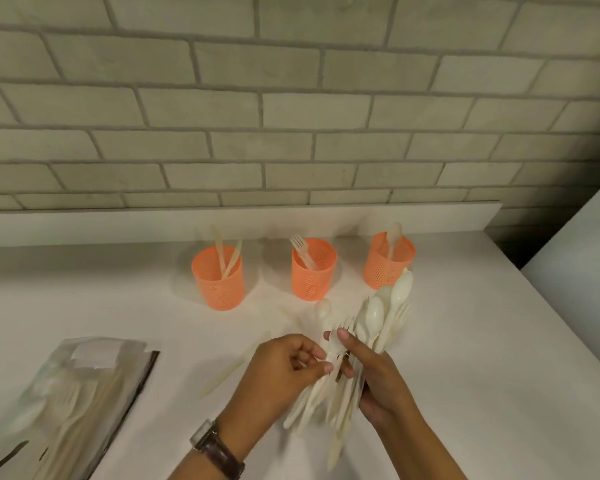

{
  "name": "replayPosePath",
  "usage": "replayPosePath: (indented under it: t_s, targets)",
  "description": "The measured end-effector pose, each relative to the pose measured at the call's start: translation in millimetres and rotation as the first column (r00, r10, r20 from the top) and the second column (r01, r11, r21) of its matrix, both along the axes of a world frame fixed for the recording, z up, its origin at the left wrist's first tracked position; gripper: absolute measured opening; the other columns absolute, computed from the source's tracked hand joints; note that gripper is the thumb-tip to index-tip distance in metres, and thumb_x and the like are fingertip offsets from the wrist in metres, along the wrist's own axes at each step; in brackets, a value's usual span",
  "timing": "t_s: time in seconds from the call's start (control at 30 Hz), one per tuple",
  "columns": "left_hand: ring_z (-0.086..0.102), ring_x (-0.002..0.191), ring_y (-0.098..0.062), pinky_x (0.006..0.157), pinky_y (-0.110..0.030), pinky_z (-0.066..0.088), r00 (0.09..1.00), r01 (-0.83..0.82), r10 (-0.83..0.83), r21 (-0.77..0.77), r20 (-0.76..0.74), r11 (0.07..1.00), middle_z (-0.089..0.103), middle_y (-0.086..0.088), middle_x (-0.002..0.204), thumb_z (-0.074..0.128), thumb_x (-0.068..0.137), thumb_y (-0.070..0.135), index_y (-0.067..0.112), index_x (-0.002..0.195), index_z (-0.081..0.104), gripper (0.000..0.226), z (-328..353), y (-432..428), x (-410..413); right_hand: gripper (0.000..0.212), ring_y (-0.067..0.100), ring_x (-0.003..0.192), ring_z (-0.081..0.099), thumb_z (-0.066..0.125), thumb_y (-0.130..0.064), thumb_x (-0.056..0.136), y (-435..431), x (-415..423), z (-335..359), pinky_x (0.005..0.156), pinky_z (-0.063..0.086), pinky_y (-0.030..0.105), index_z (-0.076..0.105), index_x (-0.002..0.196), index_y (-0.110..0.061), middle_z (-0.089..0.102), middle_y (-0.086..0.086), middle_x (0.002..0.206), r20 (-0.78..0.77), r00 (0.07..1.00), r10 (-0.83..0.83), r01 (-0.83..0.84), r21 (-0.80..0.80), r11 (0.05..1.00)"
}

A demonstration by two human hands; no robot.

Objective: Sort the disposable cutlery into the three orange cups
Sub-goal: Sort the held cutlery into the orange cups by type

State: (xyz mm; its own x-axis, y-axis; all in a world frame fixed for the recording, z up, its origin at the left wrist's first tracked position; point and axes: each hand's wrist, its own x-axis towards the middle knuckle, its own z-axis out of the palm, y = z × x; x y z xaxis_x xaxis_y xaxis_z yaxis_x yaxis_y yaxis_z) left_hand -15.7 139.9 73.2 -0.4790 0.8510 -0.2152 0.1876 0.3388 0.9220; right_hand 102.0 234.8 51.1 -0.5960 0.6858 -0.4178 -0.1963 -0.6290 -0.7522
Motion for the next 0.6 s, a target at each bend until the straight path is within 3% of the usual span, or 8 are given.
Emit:
replayPosePath:
  t_s: [0.13,0.27,0.37,0.47,0.53,0.6]
  targets:
    - [0.065,0.065,-0.005,0.062,-0.014,0.050,0.992,0.041,-0.037,-0.031,0.122,0.999,0.071,0.005,0.068,0.078,0.072,0.015,0.018,0.086,0.073,0.015,3.3,3.3,-3.1,0.046,0.016,0.047,0.047,0.067,-0.028,0.075,1.2,5.0,2.9,0.061,0.053,0.035,0.063,0.106,0.006,0.042,0.001,0.042,0.005,1.000,-0.030,0.030,0.019,0.999]
    - [0.069,0.070,-0.006,0.060,-0.013,0.050,0.975,0.040,-0.035,-0.019,0.217,0.999,0.075,-0.003,0.078,0.070,0.079,0.007,0.009,0.089,0.073,0.011,9.3,7.0,-5.5,0.030,0.016,0.045,0.043,0.066,-0.030,0.077,10.1,14.5,6.3,0.074,0.049,0.043,0.064,0.091,-0.003,0.033,0.003,0.043,-0.017,0.999,-0.050,0.050,0.016,0.999]
    - [0.071,0.074,-0.016,0.064,-0.021,0.057,0.939,-0.062,0.050,0.024,0.341,0.998,0.075,-0.008,0.081,0.065,0.082,0.003,0.006,0.087,0.071,0.009,18.9,12.7,-14.6,0.029,0.014,0.042,0.043,0.066,-0.027,0.077,16.3,22.1,12.4,0.059,0.052,0.032,0.068,0.086,0.001,0.037,0.004,0.043,-0.024,0.998,-0.063,0.063,0.017,0.998]
    - [0.066,0.072,-0.015,0.073,-0.026,0.056,0.931,-0.227,0.181,0.114,0.317,0.967,0.071,-0.003,0.073,0.065,0.081,0.001,0.012,0.080,0.069,0.011,28.2,35.2,-37.8,0.030,0.012,0.043,0.037,0.064,-0.022,0.079,21.5,28.4,14.7,0.051,0.051,0.028,0.064,0.095,0.003,0.054,0.001,0.048,-0.034,0.995,-0.094,0.094,0.013,0.995]
    - [0.061,0.062,-0.002,0.070,-0.017,0.051,0.936,-0.320,0.279,0.185,0.217,0.929,0.067,0.007,0.065,0.067,0.079,0.004,0.017,0.077,0.067,0.014,34.5,60.6,-55.9,0.031,0.012,0.044,0.036,0.064,-0.021,0.080,24.4,31.9,11.9,0.051,0.050,0.028,0.061,0.100,0.003,0.059,0.000,0.053,-0.021,0.994,-0.111,0.111,0.010,0.994]
    - [0.058,0.060,0.005,0.067,-0.011,0.047,0.925,-0.378,0.353,0.270,0.138,0.886,0.066,0.005,0.071,0.071,0.077,0.007,0.017,0.077,0.066,0.010,37.1,89.9,-72.1,0.030,0.011,0.040,0.039,0.068,-0.021,0.076,26.3,34.4,8.6,0.050,0.050,0.028,0.061,0.095,0.000,0.055,0.003,0.053,0.000,0.991,-0.134,0.133,0.018,0.991]
